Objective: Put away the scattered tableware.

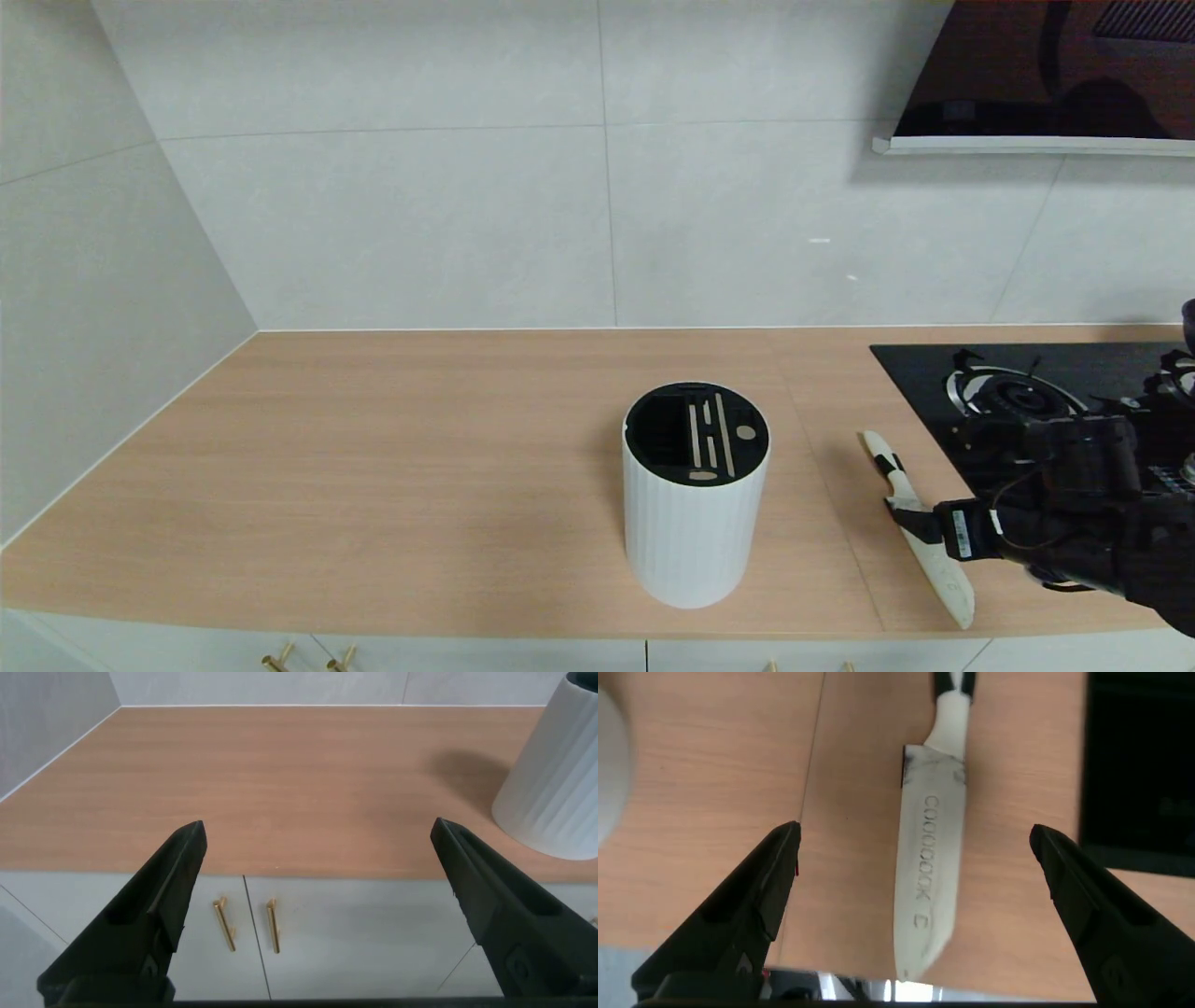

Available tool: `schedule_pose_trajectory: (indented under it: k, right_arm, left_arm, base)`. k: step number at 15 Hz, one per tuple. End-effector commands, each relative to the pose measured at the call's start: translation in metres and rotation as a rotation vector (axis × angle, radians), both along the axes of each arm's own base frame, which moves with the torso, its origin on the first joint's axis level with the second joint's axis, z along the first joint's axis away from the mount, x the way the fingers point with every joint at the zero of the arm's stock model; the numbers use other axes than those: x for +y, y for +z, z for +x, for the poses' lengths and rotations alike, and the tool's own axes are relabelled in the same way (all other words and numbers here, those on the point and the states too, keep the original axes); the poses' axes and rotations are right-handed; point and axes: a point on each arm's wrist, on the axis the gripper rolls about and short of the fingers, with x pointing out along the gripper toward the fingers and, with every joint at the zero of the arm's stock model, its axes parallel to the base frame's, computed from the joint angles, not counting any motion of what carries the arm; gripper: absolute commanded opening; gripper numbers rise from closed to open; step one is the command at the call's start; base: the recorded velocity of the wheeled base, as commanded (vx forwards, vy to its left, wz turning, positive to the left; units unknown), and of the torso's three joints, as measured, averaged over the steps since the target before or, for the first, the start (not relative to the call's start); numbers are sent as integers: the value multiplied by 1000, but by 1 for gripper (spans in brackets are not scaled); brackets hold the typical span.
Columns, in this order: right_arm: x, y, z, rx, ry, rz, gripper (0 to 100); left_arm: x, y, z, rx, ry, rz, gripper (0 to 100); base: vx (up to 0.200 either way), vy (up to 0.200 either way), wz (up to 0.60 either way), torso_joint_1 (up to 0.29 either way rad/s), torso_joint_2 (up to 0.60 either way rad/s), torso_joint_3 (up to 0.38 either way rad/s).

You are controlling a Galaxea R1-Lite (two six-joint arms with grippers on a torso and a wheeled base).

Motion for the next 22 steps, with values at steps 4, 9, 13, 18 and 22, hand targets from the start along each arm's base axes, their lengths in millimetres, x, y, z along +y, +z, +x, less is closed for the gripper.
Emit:
schedule_pose_trajectory:
  k: [4, 9, 13, 18, 22]
  right_arm:
    - [4, -29, 19, -15, -30, -26, 100]
    - [3, -49, 31, -60, -70, -36, 100]
    - [-1, -59, 39, -130, -93, -26, 100]
    - [-1, -65, 40, -120, -92, -26, 100]
    - [-1, -71, 43, -139, -101, -18, 100]
  left_arm:
    - [0, 0, 0, 0, 1, 0, 100]
    - [0, 0, 0, 0, 1, 0, 100]
    - [0, 0, 0, 0, 1, 0, 100]
    - [0, 0, 0, 0, 1, 0, 100]
    - [0, 0, 0, 0, 1, 0, 100]
  base:
    - [0, 0, 0, 0, 0, 0]
    - [0, 0, 0, 0, 0, 0]
    - [0, 0, 0, 0, 0, 0]
    - [0, 0, 0, 0, 0, 0]
    - [0, 0, 0, 0, 0, 0]
